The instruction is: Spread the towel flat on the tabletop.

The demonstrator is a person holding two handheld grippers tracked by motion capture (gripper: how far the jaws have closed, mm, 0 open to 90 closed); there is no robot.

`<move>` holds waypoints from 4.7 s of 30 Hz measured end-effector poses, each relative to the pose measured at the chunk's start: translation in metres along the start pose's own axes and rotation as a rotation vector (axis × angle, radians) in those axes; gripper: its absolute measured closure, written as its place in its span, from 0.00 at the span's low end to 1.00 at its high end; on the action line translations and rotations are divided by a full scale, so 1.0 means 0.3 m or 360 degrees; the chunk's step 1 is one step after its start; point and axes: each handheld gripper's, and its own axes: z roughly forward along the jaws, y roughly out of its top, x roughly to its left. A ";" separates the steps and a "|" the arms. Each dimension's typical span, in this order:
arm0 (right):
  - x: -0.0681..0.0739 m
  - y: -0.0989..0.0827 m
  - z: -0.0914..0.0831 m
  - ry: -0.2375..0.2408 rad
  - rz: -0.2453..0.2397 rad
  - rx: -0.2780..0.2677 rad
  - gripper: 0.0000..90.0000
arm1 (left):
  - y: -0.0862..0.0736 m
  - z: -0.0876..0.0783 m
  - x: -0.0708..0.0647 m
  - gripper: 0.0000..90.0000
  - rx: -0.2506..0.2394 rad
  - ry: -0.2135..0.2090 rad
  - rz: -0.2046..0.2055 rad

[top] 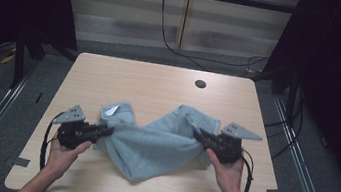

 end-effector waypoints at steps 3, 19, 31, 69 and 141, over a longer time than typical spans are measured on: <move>0.036 -0.086 -0.041 0.0046 -0.0007 0.0069 0.84 | -0.068 -0.022 -0.023 0.87 0.0088 -0.0045 -0.0003; -0.049 -0.091 -0.272 -0.0126 0.0037 -0.0069 0.60 | 0.035 -0.014 -0.022 0.65 -0.0032 -0.0087 -0.0022; -0.168 -0.158 -0.059 0.0005 0.0186 0.0218 0.51 | -0.086 0.267 -0.055 0.64 0.0443 -0.0090 0.0108; -0.153 -0.138 -0.157 -0.0103 0.0121 0.0238 0.58 | -0.148 0.061 0.089 0.77 0.0398 0.0102 -0.0024; -0.205 -0.156 0.127 -0.0065 -0.0035 0.0472 0.53 | -0.119 0.070 0.116 0.62 0.0383 0.0059 -0.0077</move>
